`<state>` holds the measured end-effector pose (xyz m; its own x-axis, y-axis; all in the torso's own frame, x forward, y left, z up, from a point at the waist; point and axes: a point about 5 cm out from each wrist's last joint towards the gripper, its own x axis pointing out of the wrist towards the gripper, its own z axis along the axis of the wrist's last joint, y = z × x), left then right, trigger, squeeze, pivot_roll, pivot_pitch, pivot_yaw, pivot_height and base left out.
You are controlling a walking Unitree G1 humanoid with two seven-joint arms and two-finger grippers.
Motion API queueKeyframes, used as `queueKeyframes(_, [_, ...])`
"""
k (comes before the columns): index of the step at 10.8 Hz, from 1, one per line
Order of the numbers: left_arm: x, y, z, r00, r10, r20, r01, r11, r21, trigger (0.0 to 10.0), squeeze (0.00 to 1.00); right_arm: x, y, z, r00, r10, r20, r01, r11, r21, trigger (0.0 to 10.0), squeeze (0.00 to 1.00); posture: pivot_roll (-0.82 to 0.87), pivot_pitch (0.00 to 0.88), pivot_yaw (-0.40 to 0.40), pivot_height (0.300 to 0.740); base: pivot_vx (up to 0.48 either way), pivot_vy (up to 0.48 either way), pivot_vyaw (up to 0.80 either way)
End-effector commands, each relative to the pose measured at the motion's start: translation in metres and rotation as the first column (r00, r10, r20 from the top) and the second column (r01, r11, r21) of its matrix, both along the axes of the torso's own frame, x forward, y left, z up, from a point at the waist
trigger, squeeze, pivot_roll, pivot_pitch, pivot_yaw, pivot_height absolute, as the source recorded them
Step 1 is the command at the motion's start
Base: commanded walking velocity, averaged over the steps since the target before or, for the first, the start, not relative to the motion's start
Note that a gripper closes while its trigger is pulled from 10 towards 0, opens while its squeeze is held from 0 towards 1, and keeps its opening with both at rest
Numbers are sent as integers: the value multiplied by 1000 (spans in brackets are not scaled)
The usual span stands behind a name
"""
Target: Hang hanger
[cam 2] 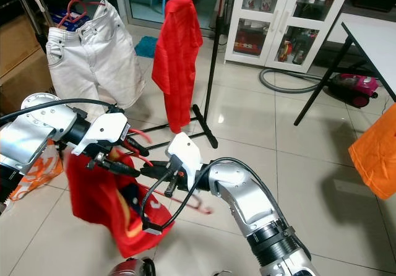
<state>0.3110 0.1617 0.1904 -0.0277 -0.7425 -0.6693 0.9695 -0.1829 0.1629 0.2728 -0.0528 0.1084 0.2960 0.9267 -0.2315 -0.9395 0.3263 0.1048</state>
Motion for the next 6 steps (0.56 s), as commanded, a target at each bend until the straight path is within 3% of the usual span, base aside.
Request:
queueKeyframes(1, [1,-4,13,999,-26,44,27,999,-20,10000,1000,3,-2,5,1000,-15,17,14,1000,16,0,0,33,49,23,740,0,0,0])
queueKeyframes(2, [1,-4,14,999,-28,40,28,999,-21,10000,1000,3,-2,5,1000,-15,18,15,1000,17,0,0,33,49,23,740,0,0,0])
queueKeyframes(3, [-9,38,34,996,85,28,-82,992,-96,10000,0,9,-5,10,997,-81,17,80,994,76,0,0,52,55,28,740,0,0,0])
queueKeyframes(6, [-7,39,39,994,97,51,-89,985,-148,10000,0,11,-5,13,995,-102,15,100,990,104,0,0,53,57,30,740,0,0,0])
